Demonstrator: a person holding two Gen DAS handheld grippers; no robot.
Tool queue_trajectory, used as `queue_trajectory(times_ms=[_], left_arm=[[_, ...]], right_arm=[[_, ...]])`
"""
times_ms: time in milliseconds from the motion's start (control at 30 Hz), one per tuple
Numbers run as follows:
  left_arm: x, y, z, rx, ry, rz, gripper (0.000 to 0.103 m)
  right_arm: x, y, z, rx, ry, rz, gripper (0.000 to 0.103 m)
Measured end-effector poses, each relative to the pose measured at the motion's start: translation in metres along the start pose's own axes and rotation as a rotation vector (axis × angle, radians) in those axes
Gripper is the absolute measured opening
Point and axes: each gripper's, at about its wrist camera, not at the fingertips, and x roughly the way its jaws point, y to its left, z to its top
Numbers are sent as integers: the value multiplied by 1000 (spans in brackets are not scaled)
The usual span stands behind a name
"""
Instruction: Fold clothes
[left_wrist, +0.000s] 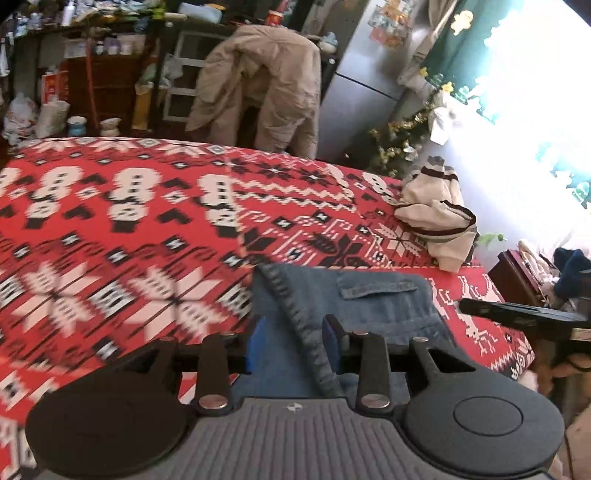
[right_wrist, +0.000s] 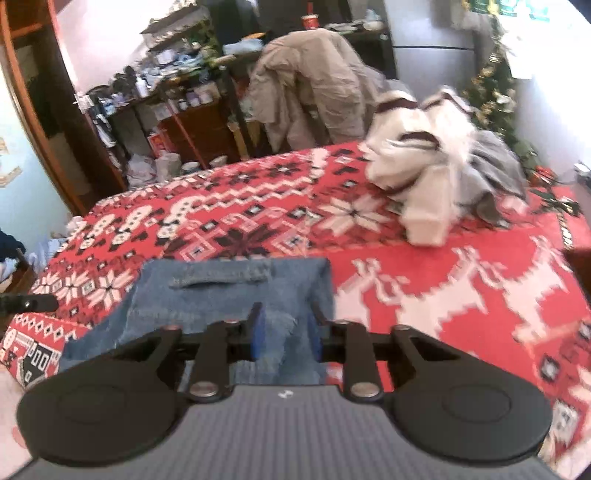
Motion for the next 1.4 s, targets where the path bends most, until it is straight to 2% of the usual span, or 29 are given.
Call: queue_trajectory(times_ms=[100,200,267,300,333,400,500,567,700,767,800,900,933,967,1033,1100,1133,1300,1400], left_arm=[[33,-3,13,27,29,5,33],[60,2,25,-2,61,-46,29],[73,2,33,15,78,-109,27],[79,0,37,37,90,-119,27],[83,-3,39,62,105,-123,22],[93,-7,43,83,165,-157,20],[99,-11,46,97,256,-160,20],[99,-11,52,78,303,-124,20],[80,-11,72,3,324,-74,20],[66,-14,78,3,324,5,19],[56,-16,81,-14,329,21,18],[34,-19,81,-67,352,46,18],[30,-19,77,-52,365,52,18],[29,-20,71,-26,364,70,18],[28,-19,59,24,374,114,20],[33,-14,49,37,418,164,20],[35,-9,43,29,432,173,25],[43,11,27,-9,481,172,32],[51,18,24,-40,499,173,32]], right_arm=[[41,1,10,-19,42,16,6],[78,4,13,-81,101,17,5],[84,0,13,-98,119,32,2],[83,-3,14,-98,133,34,2],[83,-5,15,-99,148,32,1],[82,-7,19,-99,192,23,1],[85,-4,29,-124,286,-30,1],[86,-3,38,-107,347,-53,4],[79,-2,55,-23,430,-86,6],[69,0,59,24,477,-109,6],[62,0,60,50,491,-121,6],[32,4,63,148,500,-148,6],[23,5,63,162,491,-154,8],[15,6,63,169,478,-160,17],[4,4,61,180,462,-165,20],[7,-2,57,177,471,-173,20],[12,-6,54,170,485,-184,20],[49,-21,43,174,538,-181,20],[66,-24,43,177,555,-175,20]])
